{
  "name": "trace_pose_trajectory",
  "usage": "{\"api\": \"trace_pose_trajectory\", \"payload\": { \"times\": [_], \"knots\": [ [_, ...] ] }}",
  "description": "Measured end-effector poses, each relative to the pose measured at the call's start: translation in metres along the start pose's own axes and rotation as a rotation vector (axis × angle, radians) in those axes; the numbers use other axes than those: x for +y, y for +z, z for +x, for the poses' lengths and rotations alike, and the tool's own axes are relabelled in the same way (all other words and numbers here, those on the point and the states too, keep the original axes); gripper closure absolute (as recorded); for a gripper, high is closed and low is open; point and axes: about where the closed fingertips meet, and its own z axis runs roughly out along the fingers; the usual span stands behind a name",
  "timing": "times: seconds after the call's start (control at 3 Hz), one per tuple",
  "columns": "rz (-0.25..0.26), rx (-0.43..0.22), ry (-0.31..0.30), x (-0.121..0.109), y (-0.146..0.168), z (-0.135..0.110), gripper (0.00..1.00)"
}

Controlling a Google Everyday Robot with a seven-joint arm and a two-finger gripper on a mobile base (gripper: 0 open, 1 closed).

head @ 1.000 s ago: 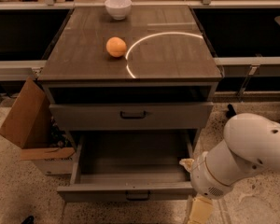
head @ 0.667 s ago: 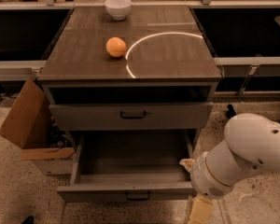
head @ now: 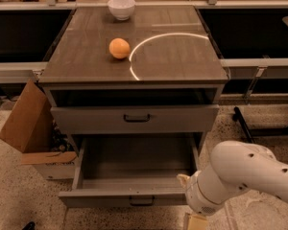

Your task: Close middle drawer

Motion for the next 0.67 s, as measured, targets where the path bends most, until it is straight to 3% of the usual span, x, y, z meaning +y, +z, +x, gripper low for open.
{"api": "trace_pose_trajectory", "payload": {
  "times": [0.67],
  "knots": [
    [-0.038, -0.028, -0.024, -0.007, 0.056, 0.025, 0.00]
  ]
}}
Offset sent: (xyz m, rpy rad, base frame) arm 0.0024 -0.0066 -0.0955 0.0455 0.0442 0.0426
